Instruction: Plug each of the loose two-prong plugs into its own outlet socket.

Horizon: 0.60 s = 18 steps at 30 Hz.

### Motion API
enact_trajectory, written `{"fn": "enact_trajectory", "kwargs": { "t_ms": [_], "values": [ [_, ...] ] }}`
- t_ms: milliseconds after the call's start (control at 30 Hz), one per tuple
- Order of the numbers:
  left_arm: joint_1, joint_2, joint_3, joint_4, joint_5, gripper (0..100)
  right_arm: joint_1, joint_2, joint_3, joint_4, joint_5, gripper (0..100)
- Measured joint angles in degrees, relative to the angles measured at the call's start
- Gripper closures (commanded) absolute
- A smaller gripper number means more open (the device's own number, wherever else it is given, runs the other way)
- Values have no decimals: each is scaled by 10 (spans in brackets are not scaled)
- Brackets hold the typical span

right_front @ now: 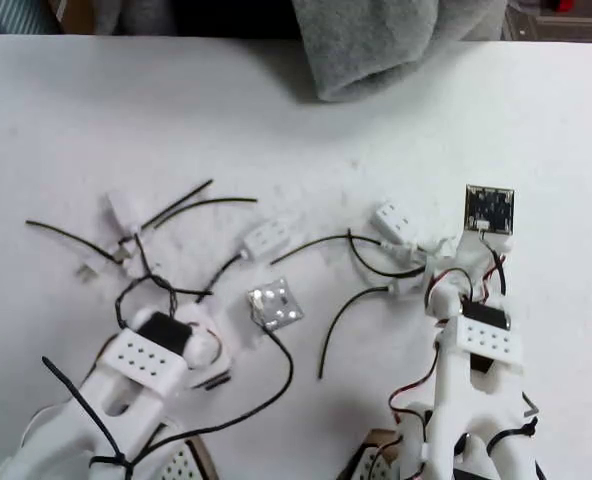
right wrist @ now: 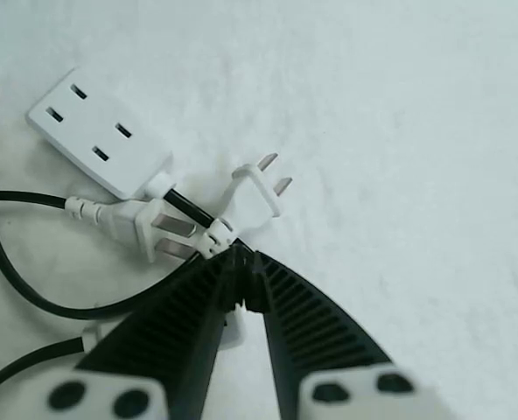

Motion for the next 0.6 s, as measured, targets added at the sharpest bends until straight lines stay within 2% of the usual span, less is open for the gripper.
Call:
{"fn": "enact_trajectory", "kwargs": {
  "t_ms": [167, 600],
  "values": [
    [0, 0, 3, 7, -31, 837, 0, 0, 0, 0, 0, 978],
    [0, 0, 3, 5, -33, 836, 0, 0, 0, 0, 0, 978]
  ]
}}
